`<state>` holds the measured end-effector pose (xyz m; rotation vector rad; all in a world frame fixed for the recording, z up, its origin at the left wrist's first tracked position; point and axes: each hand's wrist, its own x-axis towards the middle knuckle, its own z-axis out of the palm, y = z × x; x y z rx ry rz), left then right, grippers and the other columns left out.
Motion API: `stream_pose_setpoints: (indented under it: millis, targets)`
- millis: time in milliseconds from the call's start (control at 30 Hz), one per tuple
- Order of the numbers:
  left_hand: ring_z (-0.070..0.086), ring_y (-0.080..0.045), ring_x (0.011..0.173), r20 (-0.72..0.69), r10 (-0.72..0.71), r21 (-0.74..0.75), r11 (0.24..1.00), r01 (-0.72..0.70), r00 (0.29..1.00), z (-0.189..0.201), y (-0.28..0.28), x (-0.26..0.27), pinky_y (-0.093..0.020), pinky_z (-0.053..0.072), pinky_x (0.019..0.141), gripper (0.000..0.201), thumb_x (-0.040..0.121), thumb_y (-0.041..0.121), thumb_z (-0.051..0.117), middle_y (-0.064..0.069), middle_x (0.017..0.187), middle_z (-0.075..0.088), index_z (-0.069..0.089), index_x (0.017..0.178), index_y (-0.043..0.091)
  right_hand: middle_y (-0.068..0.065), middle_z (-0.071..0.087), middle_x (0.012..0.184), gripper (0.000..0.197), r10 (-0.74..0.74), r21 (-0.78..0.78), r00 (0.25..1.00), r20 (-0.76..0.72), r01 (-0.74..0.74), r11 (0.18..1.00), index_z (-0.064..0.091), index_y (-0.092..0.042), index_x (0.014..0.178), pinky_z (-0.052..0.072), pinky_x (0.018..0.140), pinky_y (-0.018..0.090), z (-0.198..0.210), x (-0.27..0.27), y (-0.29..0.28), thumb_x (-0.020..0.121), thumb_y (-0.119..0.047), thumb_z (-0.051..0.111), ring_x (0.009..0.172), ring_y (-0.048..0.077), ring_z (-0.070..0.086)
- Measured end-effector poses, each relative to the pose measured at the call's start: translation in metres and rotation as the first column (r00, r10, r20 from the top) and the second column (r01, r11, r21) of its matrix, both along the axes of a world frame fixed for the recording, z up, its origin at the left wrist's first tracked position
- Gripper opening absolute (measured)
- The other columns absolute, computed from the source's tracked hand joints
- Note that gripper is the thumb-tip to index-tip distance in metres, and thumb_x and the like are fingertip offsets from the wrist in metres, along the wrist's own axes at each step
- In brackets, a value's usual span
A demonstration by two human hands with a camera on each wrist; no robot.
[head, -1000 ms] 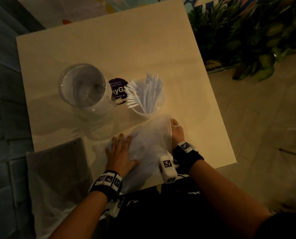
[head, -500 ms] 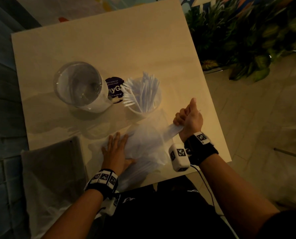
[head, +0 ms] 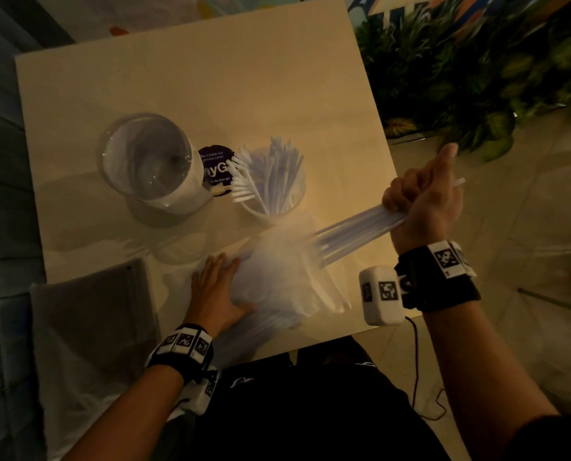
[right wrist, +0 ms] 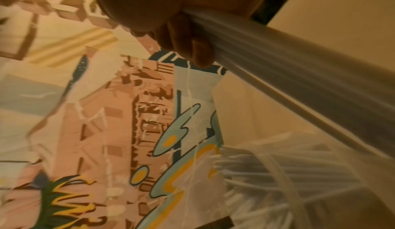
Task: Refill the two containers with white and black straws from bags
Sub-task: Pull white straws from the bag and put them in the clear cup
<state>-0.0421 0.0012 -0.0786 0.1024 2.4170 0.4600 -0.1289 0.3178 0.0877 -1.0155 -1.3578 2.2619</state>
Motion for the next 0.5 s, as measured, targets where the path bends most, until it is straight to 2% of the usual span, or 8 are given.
stream_pose_setpoints:
  millis: [67,133,233,333,400,433,467,500]
  targets:
    - [0.003,-0.022,0.151,-0.055,-0.013,0.044,0.999,0.015,0.998,0.004,0.0,0.001,-0.05,0.007,0.12,0.119,0.053,0.094,0.045,0.001,0.163,0.012,0.018,0.153,0.036,-0.005,0.027,0.047,0.053,0.0,0.04,0.999,-0.033,0.001,0.999,0.033,-0.024,0.057,0.024,0.045,0.027,0.011,0.0,0.004,0.103,-0.046,0.045,0.042,0.015,0.024]
    - [0.005,-0.02,0.15,-0.112,0.005,0.134,0.991,0.01,0.994,0.011,0.002,0.002,-0.048,0.007,0.121,0.117,0.056,0.097,0.039,0.001,0.162,0.015,0.021,0.153,0.034,-0.005,0.027,0.048,0.052,-0.012,0.078,0.998,-0.068,0.017,0.997,0.033,-0.023,0.057,0.024,0.046,0.028,0.021,0.0,0.008,0.103,-0.046,0.044,0.043,0.016,0.024]
    - [0.008,-0.011,0.149,-0.141,0.069,0.278,0.96,-0.027,0.988,0.029,0.008,0.002,-0.046,0.012,0.121,0.106,0.065,0.089,0.049,0.007,0.161,0.018,0.026,0.151,0.031,-0.004,0.024,0.047,0.053,-0.029,0.121,0.989,-0.145,0.047,0.991,0.031,-0.023,0.057,0.022,0.047,0.03,0.039,-0.002,0.013,0.105,-0.043,0.04,0.044,0.017,0.021]
    - [0.013,-0.001,0.143,-0.124,0.174,0.403,0.908,-0.11,0.977,0.051,0.019,-0.004,-0.041,0.02,0.12,0.102,0.066,0.08,0.059,0.015,0.154,0.023,0.026,0.149,0.032,-0.003,0.023,0.048,0.05,-0.007,0.158,0.978,-0.206,0.04,0.987,0.027,-0.022,0.061,0.021,0.047,0.031,0.054,-0.003,0.019,0.107,-0.041,0.035,0.044,0.018,0.018]
    - [0.019,0.006,0.14,-0.098,0.244,0.502,0.85,-0.164,0.965,0.07,0.028,-0.011,-0.03,0.025,0.117,0.1,0.066,0.078,0.063,0.016,0.152,0.026,0.025,0.148,0.037,-0.004,0.022,0.047,0.048,0.046,0.191,0.965,-0.257,0.004,0.982,0.021,-0.021,0.065,0.023,0.046,0.029,0.063,-0.005,0.021,0.108,-0.039,0.029,0.041,0.017,0.018]
    - [0.023,0.01,0.136,-0.103,0.274,0.554,0.815,-0.173,0.956,0.081,0.033,-0.015,-0.02,0.027,0.113,0.097,0.067,0.075,0.066,0.015,0.152,0.028,0.025,0.147,0.039,-0.005,0.021,0.047,0.048,0.076,0.197,0.957,-0.281,-0.02,0.98,0.019,-0.02,0.066,0.023,0.046,0.028,0.066,-0.006,0.02,0.109,-0.038,0.026,0.04,0.017,0.018]
    - [0.026,0.013,0.133,-0.125,0.294,0.6,0.783,-0.164,0.948,0.092,0.039,-0.019,-0.01,0.027,0.107,0.095,0.068,0.07,0.069,0.014,0.15,0.03,0.025,0.146,0.04,-0.005,0.021,0.047,0.048,0.107,0.197,0.947,-0.302,-0.047,0.979,0.017,-0.019,0.066,0.022,0.045,0.028,0.07,-0.006,0.018,0.109,-0.038,0.024,0.039,0.016,0.017]
    - [0.029,0.011,0.133,-0.16,0.297,0.64,0.757,-0.131,0.941,0.104,0.045,-0.023,-0.005,0.028,0.103,0.093,0.07,0.064,0.072,0.012,0.149,0.032,0.026,0.146,0.037,-0.005,0.02,0.047,0.048,0.141,0.188,0.935,-0.326,-0.082,0.979,0.016,-0.019,0.065,0.021,0.045,0.027,0.071,-0.006,0.014,0.109,-0.037,0.022,0.038,0.016,0.016]
